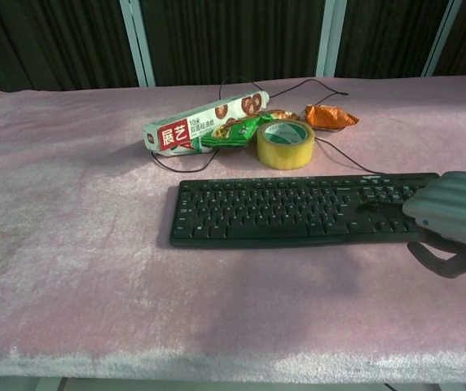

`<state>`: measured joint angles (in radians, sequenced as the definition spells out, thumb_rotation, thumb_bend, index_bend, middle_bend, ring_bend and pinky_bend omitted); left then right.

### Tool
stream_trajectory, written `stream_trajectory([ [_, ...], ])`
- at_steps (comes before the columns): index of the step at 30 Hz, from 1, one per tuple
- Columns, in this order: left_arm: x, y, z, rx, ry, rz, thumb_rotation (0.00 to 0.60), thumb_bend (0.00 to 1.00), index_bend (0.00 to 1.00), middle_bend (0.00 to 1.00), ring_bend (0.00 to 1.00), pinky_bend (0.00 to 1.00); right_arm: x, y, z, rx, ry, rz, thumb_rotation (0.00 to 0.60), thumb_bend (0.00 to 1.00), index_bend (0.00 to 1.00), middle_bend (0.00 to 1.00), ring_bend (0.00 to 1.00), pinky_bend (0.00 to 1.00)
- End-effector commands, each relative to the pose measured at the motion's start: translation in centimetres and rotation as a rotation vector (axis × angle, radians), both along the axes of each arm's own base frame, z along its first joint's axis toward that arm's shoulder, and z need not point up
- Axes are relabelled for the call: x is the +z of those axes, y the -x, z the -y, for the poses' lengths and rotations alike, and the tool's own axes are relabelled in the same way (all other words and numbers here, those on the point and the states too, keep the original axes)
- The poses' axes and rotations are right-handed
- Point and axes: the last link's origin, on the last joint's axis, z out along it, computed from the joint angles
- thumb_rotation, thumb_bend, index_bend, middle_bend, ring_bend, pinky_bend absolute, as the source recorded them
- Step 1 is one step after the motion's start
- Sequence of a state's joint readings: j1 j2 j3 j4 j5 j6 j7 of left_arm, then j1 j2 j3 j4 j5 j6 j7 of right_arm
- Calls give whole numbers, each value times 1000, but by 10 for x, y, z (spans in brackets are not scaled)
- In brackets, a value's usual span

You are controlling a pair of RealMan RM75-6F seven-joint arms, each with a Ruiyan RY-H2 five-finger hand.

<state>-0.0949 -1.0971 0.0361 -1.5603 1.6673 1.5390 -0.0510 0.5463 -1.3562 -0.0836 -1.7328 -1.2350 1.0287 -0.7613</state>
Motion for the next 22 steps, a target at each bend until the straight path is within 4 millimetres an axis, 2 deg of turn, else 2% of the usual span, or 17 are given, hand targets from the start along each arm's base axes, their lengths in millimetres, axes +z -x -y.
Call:
stream_trajectory([
  [1, 0, 0, 0, -1, -1, 0, 600, 427, 0, 26, 2, 20, 29, -10, -13, 76, 94, 104, 600, 647, 0, 766, 765, 954],
  [2, 0, 0, 1, -1, -1, 1, 600, 427, 0, 26, 2, 20, 35, -9, -18, 90, 111, 120, 600, 571, 0, 557, 573, 886],
  [3, 0, 0, 1, -3, -3, 2, 600, 427, 0, 21, 2, 21, 43, -9, -24, 107, 139, 139, 600, 522, 0, 411, 442, 824],
  [4, 1, -1, 1, -6, -6, 3, 600, 427, 0, 15, 2, 21, 56, -7, -34, 131, 186, 167, 600, 463, 0, 229, 271, 717],
  [5, 1, -1, 1, -7, -9, 3, 600, 427, 0, 10, 1, 22, 66, -5, -43, 152, 228, 188, 600, 424, 0, 99, 139, 634],
  [7, 1, -1, 1, -8, -11, 4, 600, 427, 0, 2, 0, 22, 81, 3, -57, 182, 294, 215, 600, 393, 0, 8, 26, 524],
  [9, -1, -1, 1, -12, -11, 0, 600, 427, 0, 0, 0, 22, 97, 19, -74, 172, 370, 235, 600, 375, 0, 0, 0, 390],
  [11, -3, -2, 1, -18, -4, -6, 600, 428, 0, 0, 0, 22, 108, 42, -86, 87, 422, 240, 600, 368, 0, 0, 0, 147],
  [13, -5, -2, 1, -19, -2, -12, 600, 427, 0, 0, 0, 21, 110, 56, -89, 39, 441, 283, 600, 368, 0, 0, 0, 16],
  [16, -8, -2, -1, -12, 4, -14, 600, 427, 0, 0, 0, 22, 109, 68, -89, -22, 407, 308, 600, 368, 0, 0, 0, 0],
  [22, -10, -4, -4, -13, 9, -22, 600, 427, 0, 0, 0, 22, 116, 70, -88, -11, 423, 309, 600, 367, 0, 0, 0, 0],
])
